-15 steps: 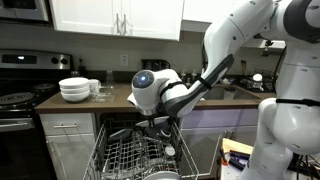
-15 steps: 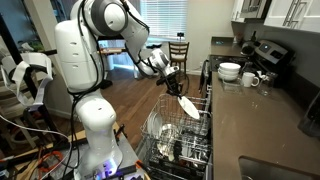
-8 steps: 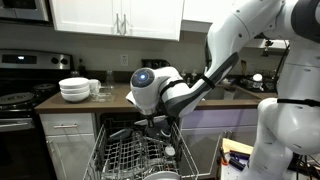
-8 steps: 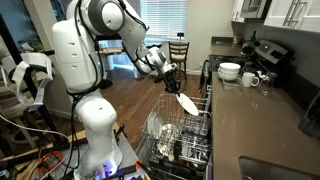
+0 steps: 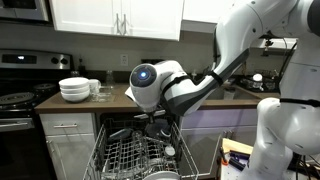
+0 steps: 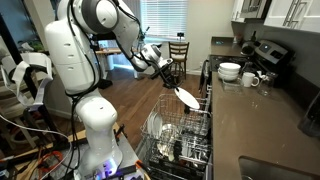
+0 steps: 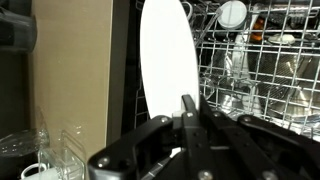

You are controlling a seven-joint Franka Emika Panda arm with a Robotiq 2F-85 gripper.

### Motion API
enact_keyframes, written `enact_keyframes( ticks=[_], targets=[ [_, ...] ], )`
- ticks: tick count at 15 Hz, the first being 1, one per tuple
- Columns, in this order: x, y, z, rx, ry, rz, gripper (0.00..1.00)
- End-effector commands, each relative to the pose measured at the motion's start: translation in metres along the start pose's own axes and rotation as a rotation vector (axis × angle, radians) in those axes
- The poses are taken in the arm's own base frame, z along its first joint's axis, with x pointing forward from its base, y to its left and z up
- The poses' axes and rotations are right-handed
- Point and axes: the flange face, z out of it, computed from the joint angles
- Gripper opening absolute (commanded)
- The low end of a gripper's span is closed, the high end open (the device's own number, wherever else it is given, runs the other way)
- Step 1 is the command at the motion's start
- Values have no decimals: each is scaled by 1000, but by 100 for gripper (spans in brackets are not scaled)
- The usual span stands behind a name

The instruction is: Remove the white plate from the plate dryer and put it on the counter

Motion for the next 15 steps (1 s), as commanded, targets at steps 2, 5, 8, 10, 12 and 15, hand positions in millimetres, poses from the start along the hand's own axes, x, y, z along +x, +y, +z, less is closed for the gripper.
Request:
enact_keyframes(
  ticks=[2,5,8,10,12,15],
  targets=[
    [-7,9,-15,-97,-10,20,2],
    [-8,12,-12,-138,-7,33,2],
    [-9,13,-6,-137,-15,49,2],
    [-4,7,-2,-96,-9,30,7],
    [-4,8,-2,-96,-10,32,7],
    [-4,8,0,-84,-11,36,2]
  ],
)
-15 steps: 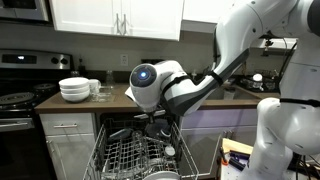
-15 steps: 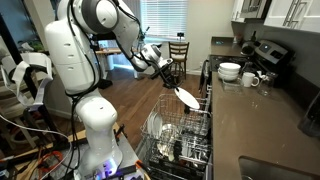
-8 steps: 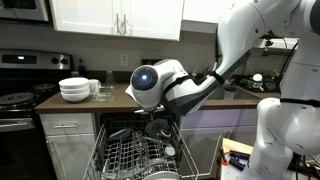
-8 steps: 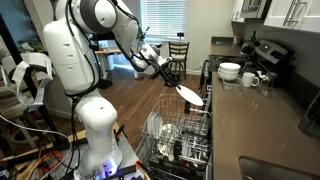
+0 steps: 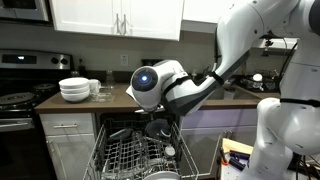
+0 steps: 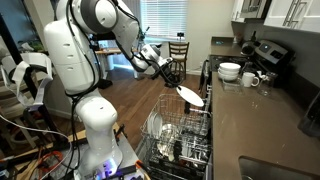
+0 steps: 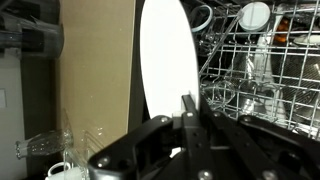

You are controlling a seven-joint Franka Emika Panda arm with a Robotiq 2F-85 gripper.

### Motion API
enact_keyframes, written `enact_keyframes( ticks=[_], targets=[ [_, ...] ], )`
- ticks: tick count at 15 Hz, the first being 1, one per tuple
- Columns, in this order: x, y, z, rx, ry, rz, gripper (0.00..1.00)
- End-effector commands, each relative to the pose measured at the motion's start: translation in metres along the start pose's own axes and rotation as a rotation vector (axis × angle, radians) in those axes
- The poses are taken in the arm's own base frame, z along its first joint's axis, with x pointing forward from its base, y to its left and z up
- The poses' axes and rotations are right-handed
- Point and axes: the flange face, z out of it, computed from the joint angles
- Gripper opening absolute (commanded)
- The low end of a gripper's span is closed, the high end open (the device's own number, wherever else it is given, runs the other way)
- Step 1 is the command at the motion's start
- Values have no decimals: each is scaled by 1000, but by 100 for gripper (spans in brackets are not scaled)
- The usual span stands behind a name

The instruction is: Remove the white plate from the plate dryer and put it on the counter

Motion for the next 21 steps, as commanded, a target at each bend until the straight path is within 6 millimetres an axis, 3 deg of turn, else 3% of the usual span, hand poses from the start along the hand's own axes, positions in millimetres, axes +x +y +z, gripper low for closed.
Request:
enact_keyframes(
  ticks=[1,11,15,21],
  targets=[
    [-1,4,0,2,-2,5,2],
    [-10,17,-8,-94,-1,70,2],
    [-11,23,10,-120,37,91,2],
    [-23,33,55,-65,94,101,2]
  ],
)
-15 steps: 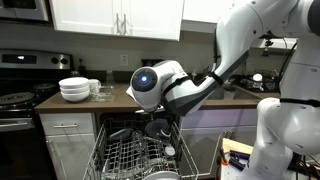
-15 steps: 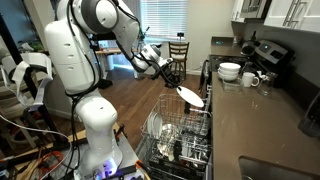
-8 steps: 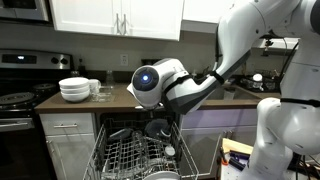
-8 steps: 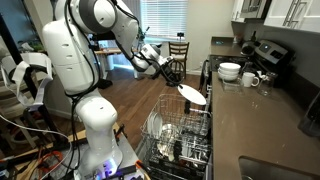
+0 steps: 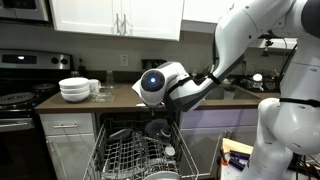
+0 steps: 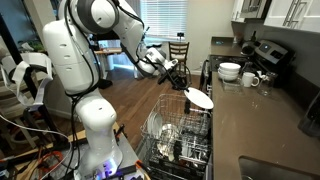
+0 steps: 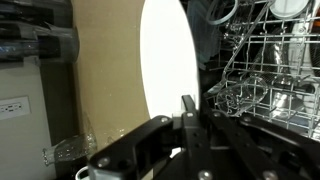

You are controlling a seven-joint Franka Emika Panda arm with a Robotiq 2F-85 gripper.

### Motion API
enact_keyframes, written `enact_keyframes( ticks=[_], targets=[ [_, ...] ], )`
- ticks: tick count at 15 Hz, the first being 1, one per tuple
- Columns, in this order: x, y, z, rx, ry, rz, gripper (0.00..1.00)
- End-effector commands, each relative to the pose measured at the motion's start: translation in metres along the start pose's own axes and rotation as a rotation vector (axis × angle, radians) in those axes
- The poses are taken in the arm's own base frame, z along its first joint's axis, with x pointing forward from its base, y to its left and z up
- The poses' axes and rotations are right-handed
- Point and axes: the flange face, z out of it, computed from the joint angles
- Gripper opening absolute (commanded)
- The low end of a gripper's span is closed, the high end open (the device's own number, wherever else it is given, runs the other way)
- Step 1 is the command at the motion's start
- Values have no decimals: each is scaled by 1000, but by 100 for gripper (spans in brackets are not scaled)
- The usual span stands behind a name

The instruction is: Remove the white plate from the plate dryer and put it on the counter

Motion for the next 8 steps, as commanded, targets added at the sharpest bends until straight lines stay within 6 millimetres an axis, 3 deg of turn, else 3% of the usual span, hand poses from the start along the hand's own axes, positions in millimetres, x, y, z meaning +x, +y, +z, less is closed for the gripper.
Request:
enact_keyframes(
  ticks=[1,4,8],
  targets=[
    [-11,11,21,3,55,16,2],
    [-18,14,36,3,71,14,2],
    [-20,18,39,-12,76,18,2]
  ],
)
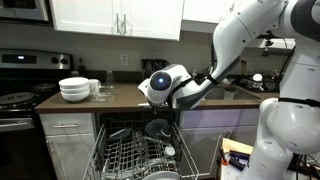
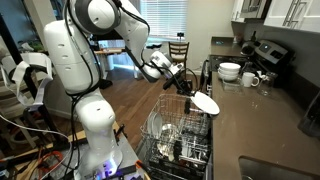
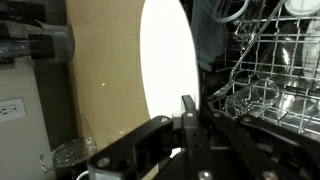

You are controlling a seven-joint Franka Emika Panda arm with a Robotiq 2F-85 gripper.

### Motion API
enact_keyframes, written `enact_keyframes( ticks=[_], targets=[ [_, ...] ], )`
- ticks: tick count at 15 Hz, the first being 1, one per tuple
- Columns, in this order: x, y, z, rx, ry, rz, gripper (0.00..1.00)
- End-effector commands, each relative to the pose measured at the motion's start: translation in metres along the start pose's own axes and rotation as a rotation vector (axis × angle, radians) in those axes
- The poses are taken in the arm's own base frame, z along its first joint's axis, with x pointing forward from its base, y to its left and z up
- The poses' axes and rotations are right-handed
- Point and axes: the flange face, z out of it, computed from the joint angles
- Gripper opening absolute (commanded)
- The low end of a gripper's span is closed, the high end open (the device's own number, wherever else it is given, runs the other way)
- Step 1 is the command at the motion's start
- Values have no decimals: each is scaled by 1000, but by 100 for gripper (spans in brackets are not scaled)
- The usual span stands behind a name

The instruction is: Remove the white plate from the plate dryer and put it on the counter

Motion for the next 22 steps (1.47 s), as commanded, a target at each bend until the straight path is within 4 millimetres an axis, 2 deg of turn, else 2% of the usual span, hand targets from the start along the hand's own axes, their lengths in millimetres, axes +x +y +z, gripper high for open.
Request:
enact_keyframes(
  ticks=[1,2,3,8,9,22],
  targets=[
    [-1,2,-10,9,26,6,2],
    [1,0,-1,5,1,4,2],
    [1,-1,-1,8,2,4,7],
    [1,-2,0,8,0,2,7],
    [1,-2,-1,8,0,2,2],
    [-3,19,13,-53,8,15,2]
  ],
)
